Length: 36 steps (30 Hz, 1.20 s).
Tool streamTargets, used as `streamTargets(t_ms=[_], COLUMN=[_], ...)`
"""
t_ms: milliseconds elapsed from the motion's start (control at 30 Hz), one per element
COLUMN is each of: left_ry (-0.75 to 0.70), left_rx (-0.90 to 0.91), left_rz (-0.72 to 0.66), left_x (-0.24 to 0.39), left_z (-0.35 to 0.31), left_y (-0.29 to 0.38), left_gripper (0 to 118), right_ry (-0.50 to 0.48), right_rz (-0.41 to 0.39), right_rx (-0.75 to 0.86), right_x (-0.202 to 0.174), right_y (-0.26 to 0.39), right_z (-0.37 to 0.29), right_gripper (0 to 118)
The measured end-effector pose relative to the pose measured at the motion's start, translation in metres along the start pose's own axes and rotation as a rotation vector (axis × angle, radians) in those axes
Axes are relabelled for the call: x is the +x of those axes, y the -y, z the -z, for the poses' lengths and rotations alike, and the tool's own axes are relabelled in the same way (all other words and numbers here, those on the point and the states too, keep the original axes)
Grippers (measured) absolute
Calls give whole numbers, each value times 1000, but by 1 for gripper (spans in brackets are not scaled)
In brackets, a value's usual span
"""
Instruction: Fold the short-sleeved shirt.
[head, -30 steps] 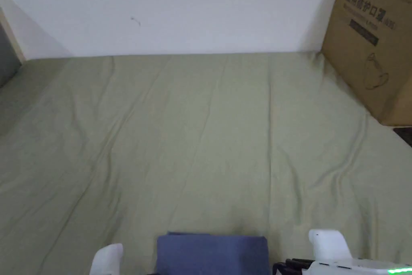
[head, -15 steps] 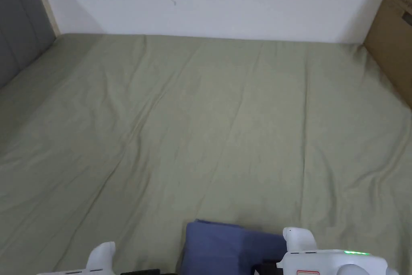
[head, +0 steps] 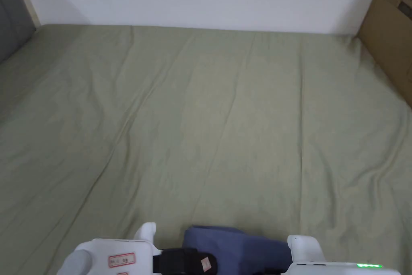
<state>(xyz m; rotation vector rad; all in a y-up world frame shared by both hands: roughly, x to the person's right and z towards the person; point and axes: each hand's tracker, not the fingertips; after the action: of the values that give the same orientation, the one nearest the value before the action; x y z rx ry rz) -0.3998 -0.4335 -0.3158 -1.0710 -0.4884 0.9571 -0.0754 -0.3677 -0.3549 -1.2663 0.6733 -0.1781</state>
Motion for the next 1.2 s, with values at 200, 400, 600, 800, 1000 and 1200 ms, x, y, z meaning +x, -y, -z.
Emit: streamTargets(t_ms=[200,400,600,800,1000,1200], left_ry=[-28,-200,-680,-1123,-1334,-1254], left_rx=[-2,45,78,-51,-29,128], left_rz=[58,128,202,228,235,126], left_x=[9,0,-23,-51,-70,-55], left_z=[-23,-107,-223,-292,-306,-318], left_y=[2,-26,-71,-116,-124,-107], left_gripper=[30,30,30,30,75,104], right_ry=[55,59,69,94,119,127], right_rz=[-56,-54,-32,-29,-25,-65], right_rx=[24,59,37,7,3,3], right_x=[-11,-20,-17,-20,-27,-32], right_y=[-3,-9,-2,4,4,2], right_z=[-12,-20,-10,-7,-7,-8], right_gripper=[0,0,0,0,0,0])
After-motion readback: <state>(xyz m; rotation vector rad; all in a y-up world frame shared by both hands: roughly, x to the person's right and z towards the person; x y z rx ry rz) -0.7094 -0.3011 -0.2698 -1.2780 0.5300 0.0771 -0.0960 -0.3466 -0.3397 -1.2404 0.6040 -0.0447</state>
